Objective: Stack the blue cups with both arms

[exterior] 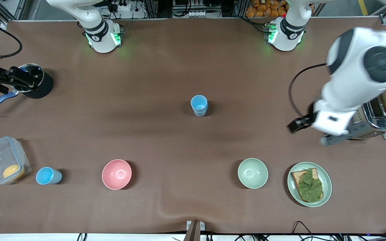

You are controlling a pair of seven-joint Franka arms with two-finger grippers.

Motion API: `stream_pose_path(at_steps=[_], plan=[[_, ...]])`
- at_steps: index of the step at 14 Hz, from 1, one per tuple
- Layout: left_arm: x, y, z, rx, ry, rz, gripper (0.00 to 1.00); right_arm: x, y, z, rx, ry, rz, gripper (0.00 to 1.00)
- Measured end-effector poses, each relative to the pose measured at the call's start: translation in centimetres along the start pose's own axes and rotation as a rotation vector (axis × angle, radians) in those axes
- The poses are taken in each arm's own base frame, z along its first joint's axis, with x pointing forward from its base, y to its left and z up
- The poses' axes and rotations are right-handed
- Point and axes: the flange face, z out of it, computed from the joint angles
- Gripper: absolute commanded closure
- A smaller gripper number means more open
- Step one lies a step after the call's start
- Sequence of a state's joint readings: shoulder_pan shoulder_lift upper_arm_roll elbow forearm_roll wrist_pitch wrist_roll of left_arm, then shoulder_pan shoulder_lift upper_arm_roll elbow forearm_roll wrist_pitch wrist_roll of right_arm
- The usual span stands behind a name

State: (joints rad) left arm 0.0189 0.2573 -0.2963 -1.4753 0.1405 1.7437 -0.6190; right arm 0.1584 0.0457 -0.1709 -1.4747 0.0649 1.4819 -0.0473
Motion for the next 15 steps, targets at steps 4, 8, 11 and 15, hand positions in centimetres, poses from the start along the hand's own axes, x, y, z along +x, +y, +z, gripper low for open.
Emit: stream_pose_path(at_steps=[4,8,11,15], plan=[[-1.8,-5.5,-3.4,-0.002,-0.009,0.127,0.0,-0.4,-0.3,-0.6,-0.002,0.002,-0.006,0.0],[-3.6,-12.5,-7.0,-0.009,-0.044,0.243,0.0,-0.7,-0.4,-0.9,-0.002,0.005,-0.008,0.0],[-4.3,-12.5,-8.2,-0.015,-0.069,0.284,0.0,-0.7,-0.6,-0.9,-0.002,0.005,-0.012,0.0],[-5.1,-10.9,-9.6,-0.018,-0.062,0.319,0.0,-0.7,-0.7,-0.9,-0.002,0.005,-0.014,0.0]])
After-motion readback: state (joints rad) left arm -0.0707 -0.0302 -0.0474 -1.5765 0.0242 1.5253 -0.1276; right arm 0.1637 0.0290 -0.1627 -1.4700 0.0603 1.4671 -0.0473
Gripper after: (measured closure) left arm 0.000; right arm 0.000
